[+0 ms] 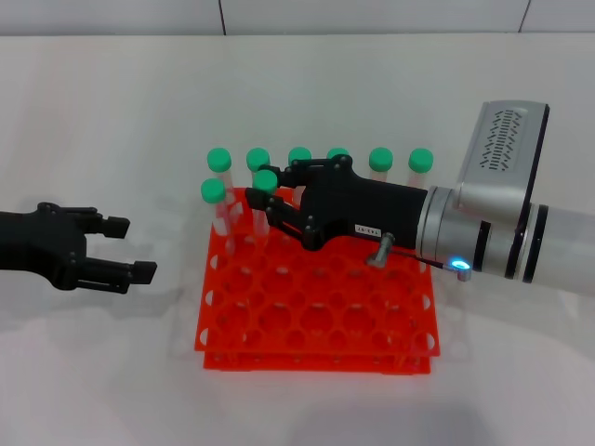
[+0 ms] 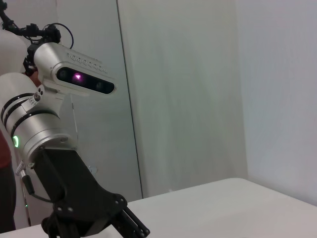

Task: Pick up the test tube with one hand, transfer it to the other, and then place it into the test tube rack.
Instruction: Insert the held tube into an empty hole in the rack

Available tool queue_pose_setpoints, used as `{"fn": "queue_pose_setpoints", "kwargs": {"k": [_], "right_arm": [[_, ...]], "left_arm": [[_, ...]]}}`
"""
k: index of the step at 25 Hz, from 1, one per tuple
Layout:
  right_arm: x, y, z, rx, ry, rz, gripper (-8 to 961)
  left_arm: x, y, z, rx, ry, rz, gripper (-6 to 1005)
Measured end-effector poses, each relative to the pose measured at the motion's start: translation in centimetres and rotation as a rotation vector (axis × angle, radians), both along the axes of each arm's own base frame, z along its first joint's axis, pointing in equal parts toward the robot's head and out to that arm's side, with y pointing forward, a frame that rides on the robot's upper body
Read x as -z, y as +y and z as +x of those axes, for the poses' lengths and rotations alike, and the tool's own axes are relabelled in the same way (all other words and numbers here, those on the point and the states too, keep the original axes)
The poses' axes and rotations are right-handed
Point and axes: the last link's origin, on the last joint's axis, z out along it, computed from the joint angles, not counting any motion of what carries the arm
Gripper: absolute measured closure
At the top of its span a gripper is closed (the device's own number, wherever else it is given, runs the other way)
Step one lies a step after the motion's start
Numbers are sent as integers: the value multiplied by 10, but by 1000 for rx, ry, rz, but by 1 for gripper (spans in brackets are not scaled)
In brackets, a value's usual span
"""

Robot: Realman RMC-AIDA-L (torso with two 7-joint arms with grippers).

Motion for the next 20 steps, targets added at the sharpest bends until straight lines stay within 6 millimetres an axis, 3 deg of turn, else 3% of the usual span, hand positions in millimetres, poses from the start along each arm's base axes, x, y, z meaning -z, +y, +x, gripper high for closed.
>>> {"fn": "queue_pose_setpoints", "kwargs": {"k": [11, 20], "right_arm": [[-1, 2, -4, -13, 3, -2, 665], [-6, -5, -12, -64, 41, -2, 534]], "left_arm": [[1, 0, 0, 3, -2, -1, 119], [-2, -4, -6, -2, -9, 17, 119]]}}
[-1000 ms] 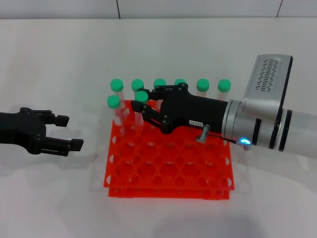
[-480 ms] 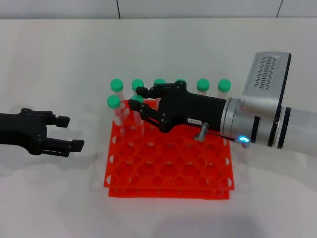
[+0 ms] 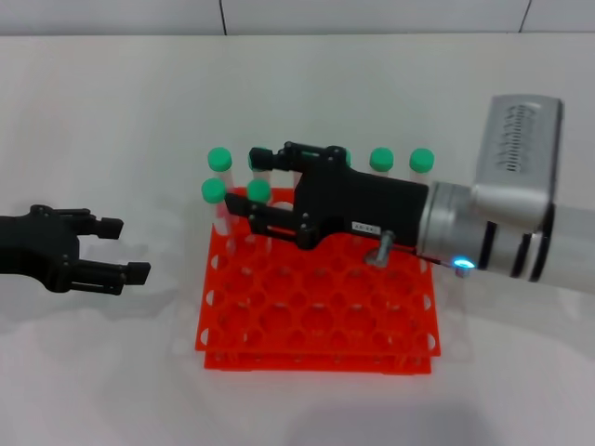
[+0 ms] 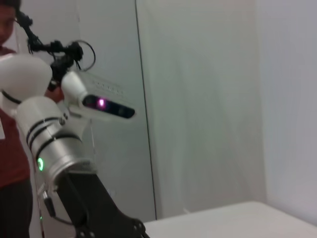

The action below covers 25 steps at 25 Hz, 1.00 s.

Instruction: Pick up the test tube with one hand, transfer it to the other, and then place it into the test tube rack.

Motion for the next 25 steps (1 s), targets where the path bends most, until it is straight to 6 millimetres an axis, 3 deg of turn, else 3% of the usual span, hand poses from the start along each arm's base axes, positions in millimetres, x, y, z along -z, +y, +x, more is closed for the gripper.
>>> {"fn": "queue_pose_setpoints", "kwargs": {"k": [7, 15, 21, 25], "right_arm": [[-42, -6, 5, -3, 93, 80, 350], [-117, 6, 52, 166, -19, 5, 361], [-159, -7, 89, 224, -131, -89, 359], [-176, -20, 105, 213, -169, -103, 360]], "left_arm": [[-9, 3, 2, 24, -41, 56, 119], [-22, 11, 24, 109, -164, 125, 119], [-16, 12, 35, 116, -232, 123, 119], [-7, 7, 39, 97, -300, 89, 119]]}}
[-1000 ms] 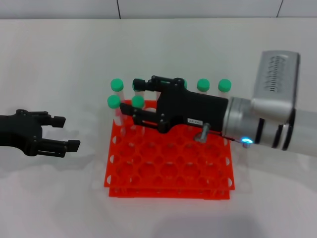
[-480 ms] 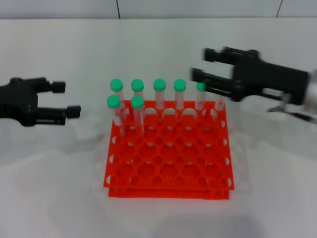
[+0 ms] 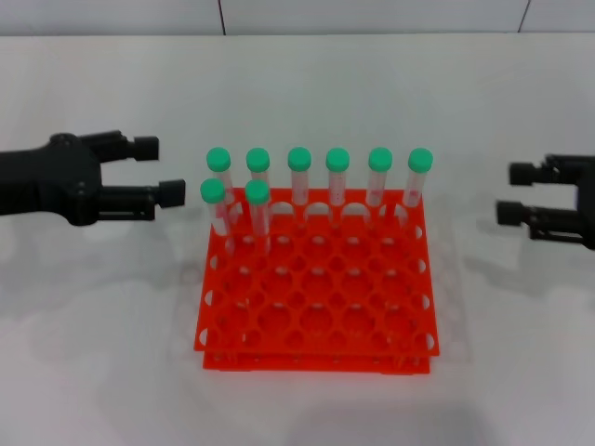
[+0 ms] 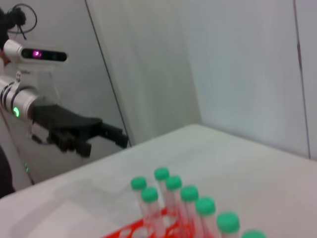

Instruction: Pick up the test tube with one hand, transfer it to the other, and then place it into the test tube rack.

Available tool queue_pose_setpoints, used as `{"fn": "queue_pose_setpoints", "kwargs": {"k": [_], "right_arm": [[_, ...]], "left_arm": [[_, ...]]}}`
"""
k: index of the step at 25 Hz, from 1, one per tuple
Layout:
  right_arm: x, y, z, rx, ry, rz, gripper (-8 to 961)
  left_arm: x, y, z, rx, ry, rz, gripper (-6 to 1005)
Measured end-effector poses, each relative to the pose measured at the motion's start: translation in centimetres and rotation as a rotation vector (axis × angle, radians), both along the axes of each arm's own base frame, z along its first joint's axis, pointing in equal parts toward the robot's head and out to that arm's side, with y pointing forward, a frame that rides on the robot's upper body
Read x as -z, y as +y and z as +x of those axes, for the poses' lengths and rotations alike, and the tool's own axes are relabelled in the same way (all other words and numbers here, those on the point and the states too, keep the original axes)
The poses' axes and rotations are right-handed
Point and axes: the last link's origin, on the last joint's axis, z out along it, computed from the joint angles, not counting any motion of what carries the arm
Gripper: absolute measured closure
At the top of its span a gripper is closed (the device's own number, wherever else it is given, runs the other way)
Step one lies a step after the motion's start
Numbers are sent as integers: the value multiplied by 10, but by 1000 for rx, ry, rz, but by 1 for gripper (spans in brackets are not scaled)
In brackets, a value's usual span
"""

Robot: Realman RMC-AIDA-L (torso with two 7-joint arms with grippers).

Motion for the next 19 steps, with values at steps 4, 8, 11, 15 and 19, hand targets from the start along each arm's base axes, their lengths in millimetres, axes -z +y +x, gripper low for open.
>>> {"fn": "queue_pose_setpoints", "kwargs": {"k": [4, 8, 11, 15, 19], "right_arm": [[-2, -7, 7, -31, -32, 2, 361], [3, -9, 11, -45, -83, -27, 362], [9, -9, 10, -43, -82, -43, 363], [12, -10, 8, -46, -73, -46, 364], [17, -12, 5, -49, -59, -55, 364]], "left_arm": [[3, -2, 0, -4, -20, -18, 119], [11, -9, 0, -15, -47, -71, 119], [13, -13, 0, -14, -49, -94, 119], [13, -16, -1, -17, -52, -106, 119], [12, -18, -2, -18, -52, -115, 119]]}}
